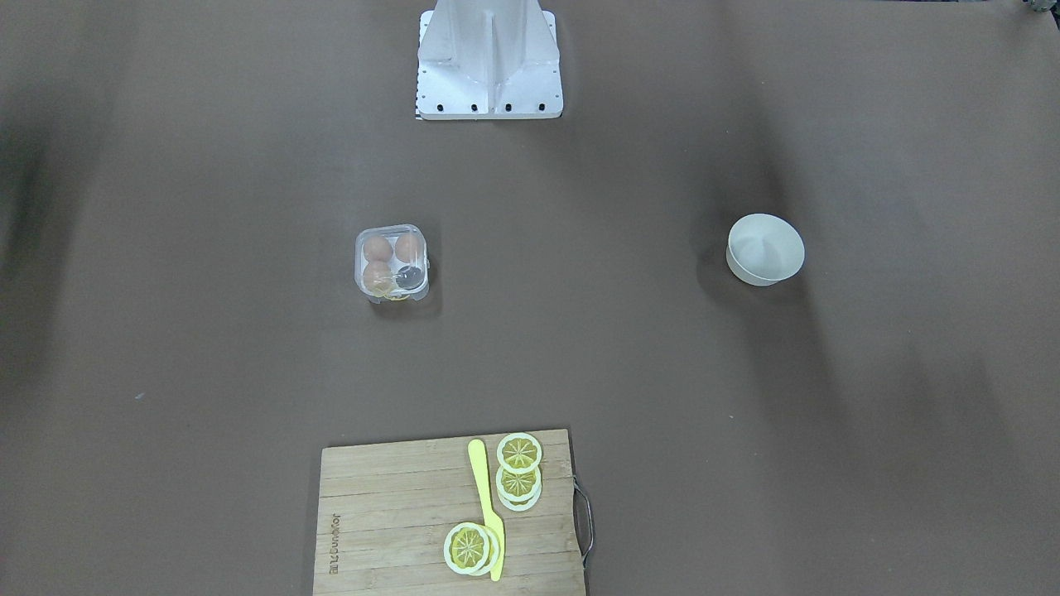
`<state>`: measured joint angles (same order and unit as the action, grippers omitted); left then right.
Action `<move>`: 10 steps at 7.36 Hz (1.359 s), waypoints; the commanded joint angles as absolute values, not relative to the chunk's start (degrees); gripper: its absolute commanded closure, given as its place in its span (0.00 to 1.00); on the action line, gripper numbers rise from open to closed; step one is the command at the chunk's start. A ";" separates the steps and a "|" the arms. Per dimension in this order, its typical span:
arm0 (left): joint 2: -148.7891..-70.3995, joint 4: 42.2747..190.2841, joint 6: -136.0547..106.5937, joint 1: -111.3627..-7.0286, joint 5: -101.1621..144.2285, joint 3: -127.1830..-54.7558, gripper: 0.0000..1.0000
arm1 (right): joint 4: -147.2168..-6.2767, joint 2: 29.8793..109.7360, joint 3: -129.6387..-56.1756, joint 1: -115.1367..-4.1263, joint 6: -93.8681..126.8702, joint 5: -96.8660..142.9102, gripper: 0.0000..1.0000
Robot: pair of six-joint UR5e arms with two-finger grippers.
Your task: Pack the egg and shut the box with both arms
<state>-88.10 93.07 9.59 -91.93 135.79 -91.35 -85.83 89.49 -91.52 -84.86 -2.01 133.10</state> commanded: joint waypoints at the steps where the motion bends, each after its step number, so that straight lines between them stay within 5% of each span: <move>1: -88.07 93.08 9.58 -91.93 135.79 -91.14 0.02 | -85.87 89.56 -91.41 -84.73 -1.93 133.15 0.00; 10: -88.24 93.08 9.49 -91.85 135.79 -91.32 0.02 | -85.78 89.65 -91.41 -84.02 -1.93 133.15 0.00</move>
<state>-88.22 93.08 9.50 -91.85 135.79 -91.24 -85.85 89.66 -91.36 -84.06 -1.93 133.15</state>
